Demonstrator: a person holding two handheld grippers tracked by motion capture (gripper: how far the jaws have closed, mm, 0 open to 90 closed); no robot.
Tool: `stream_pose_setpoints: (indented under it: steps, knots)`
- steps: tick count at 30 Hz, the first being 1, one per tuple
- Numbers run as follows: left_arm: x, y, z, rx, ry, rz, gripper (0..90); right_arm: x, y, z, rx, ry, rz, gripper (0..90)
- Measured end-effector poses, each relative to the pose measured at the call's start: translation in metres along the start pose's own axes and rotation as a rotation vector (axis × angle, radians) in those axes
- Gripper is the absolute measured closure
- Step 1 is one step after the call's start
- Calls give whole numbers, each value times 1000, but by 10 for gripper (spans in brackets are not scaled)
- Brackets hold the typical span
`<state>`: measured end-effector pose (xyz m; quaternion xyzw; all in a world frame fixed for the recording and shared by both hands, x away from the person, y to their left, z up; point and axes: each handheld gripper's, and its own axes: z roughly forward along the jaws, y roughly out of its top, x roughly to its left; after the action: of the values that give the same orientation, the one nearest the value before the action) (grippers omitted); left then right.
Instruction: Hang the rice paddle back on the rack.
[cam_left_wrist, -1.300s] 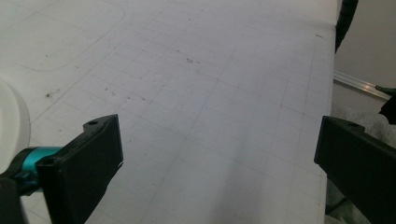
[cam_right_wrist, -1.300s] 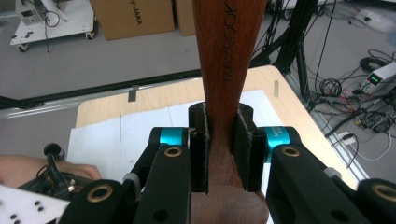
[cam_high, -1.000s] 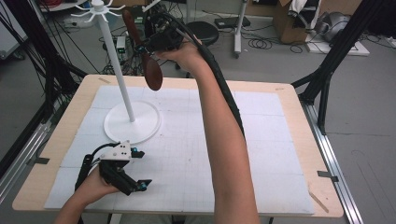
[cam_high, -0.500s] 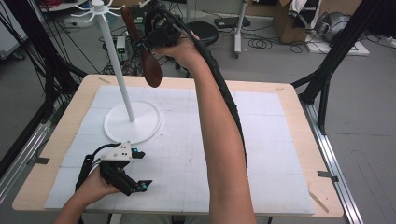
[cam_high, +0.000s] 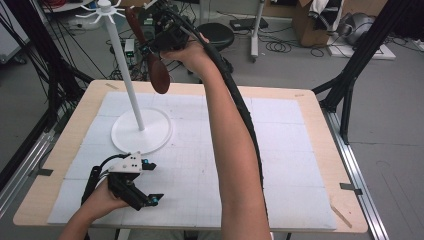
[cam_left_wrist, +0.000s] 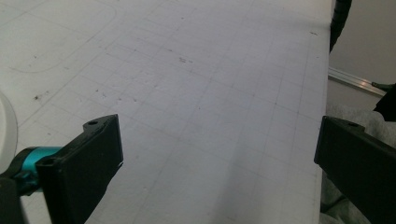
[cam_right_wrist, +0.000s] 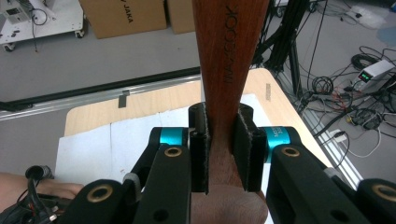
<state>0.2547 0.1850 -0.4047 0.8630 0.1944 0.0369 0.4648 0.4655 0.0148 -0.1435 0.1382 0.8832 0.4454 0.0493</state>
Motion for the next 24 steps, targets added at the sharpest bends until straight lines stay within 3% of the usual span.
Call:
stream_pose_setpoints:
  steps: [16,21,24]
  knots:
    - [-1,0,0,3,-4,6,17,5,2,12,15,-17,-7,770]
    - [-2,0,0,4,-2,5,17,6,1,13,8,-41,7,608]
    - [-2,0,1,8,-3,8,17,7,-1,11,18,-57,1,558]
